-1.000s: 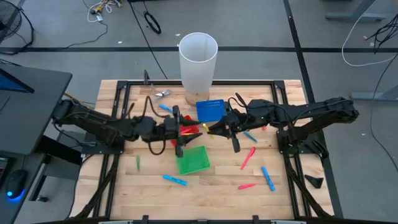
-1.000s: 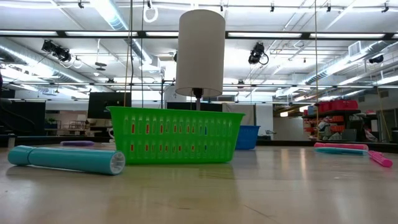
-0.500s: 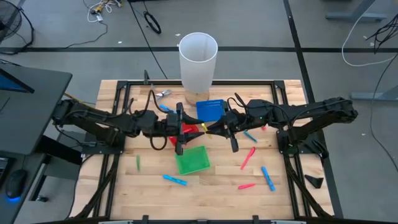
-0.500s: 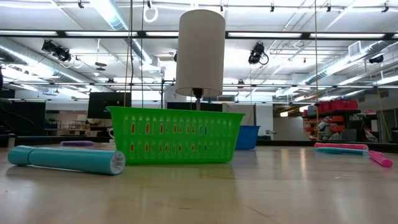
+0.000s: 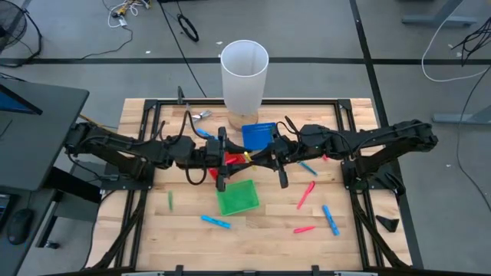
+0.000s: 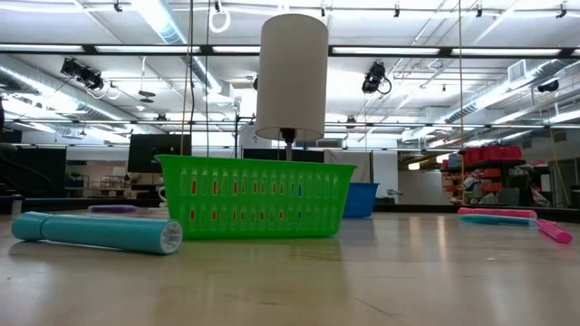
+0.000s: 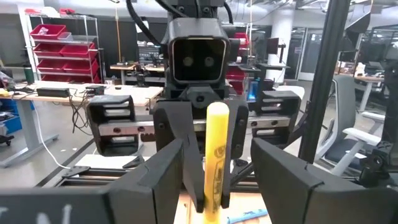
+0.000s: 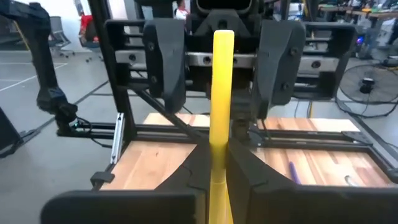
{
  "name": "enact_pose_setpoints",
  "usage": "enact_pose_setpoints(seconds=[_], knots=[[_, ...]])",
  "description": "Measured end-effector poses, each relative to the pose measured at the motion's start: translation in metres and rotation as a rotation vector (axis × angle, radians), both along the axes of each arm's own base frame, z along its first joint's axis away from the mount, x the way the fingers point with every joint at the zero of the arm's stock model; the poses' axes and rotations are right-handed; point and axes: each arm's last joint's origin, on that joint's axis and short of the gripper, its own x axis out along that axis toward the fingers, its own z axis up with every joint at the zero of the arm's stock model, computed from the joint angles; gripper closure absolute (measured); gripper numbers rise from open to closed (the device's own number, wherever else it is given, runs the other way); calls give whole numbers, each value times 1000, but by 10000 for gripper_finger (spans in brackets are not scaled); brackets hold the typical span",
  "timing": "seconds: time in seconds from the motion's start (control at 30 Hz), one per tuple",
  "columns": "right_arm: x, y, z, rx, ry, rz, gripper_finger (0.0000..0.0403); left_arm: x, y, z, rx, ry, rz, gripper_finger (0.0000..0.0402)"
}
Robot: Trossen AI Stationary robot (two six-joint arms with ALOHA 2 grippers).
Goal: Pick & Place Markers
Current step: Put the yellow marker into the red bin
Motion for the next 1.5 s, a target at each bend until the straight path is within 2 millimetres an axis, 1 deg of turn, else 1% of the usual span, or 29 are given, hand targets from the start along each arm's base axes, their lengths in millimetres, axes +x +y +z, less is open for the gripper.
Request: enact_pose_setpoints(seconds=[0.13,0.23,0.3,0.5,0.57,0.73,0.8,0.9,1.03,1.2,1.33,1.5], knots=[[0,0,1,1,-14,-1,375,0,0,-1,1,8,-1,211],[0,0,2,7,-14,-1,375,0,0,-1,1,8,0,230],[0,0,2,9,-14,0,375,0,-1,-1,0,8,-1,253],[0,0,2,13,-13,0,375,0,0,-1,-56,6,-3,344],[0,0,2,15,-12,1,375,0,0,-1,-56,6,-1,367],[0,0,2,15,-12,0,369,0,0,-1,-74,6,-2,370],[0,0,1,12,-12,0,356,0,0,-1,-76,5,14,370],[-4,-1,2,5,10,0,323,0,1,-1,-86,3,44,370],[-18,-2,9,-2,32,13,266,0,1,-2,-84,12,53,370],[-40,-4,15,-51,91,19,208,0,2,-11,-121,100,88,370],[-57,-7,19,-56,132,10,184,0,3,-21,-167,196,105,370],[-70,-8,24,-54,139,10,176,-2,11,-34,-233,318,161,370]])
